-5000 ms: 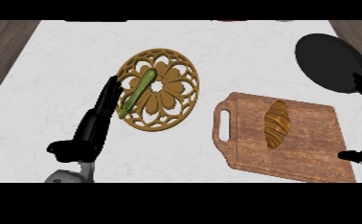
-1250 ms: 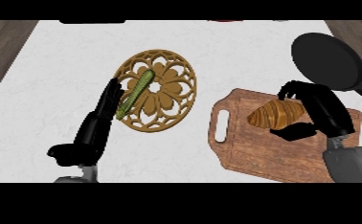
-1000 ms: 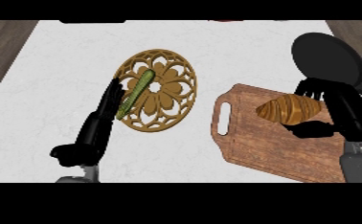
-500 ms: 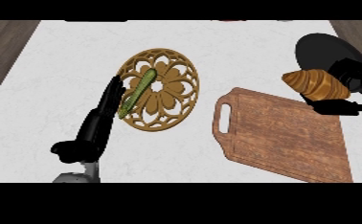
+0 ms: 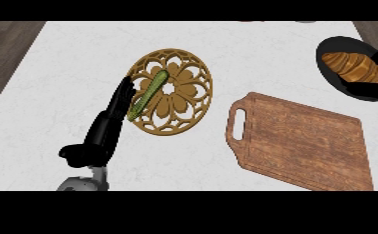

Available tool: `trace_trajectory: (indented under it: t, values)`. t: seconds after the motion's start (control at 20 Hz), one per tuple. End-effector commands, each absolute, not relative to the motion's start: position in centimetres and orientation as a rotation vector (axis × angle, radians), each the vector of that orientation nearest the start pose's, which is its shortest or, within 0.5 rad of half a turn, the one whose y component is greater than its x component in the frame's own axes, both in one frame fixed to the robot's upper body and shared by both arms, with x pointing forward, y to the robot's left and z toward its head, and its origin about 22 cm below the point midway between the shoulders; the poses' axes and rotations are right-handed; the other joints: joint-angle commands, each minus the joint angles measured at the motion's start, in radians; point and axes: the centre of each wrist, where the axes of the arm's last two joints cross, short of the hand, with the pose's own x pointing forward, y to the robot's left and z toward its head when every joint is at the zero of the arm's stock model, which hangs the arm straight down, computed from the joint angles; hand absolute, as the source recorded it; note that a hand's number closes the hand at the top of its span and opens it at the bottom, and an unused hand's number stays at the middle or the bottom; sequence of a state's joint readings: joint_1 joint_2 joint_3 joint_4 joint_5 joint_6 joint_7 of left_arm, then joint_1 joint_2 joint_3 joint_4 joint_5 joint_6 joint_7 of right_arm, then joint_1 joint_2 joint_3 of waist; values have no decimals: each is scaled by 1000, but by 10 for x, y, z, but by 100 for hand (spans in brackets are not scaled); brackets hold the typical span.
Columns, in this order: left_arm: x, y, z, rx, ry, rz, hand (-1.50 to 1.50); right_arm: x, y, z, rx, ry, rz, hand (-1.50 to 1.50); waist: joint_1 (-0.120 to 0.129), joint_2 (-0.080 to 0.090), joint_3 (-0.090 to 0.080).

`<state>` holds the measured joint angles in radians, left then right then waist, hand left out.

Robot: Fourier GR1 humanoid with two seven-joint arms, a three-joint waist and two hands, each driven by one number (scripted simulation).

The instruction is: Pick the croissant from the cutting board and place it in the pan

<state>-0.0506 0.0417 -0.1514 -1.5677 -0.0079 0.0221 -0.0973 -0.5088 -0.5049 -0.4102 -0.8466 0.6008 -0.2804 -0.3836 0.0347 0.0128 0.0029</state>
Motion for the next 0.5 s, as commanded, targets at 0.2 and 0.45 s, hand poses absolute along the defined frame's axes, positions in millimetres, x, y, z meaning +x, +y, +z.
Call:
trace_trajectory:
  t: [0.2,0.45]
  values:
    - [249,179,8,-133,-1726,-177,0,357,-455,69,-1238,-1683,213,150,35,15,4]
    - [257,193,13,-125,-1710,-172,0,351,-475,73,-1272,-1685,199,150,43,22,5]
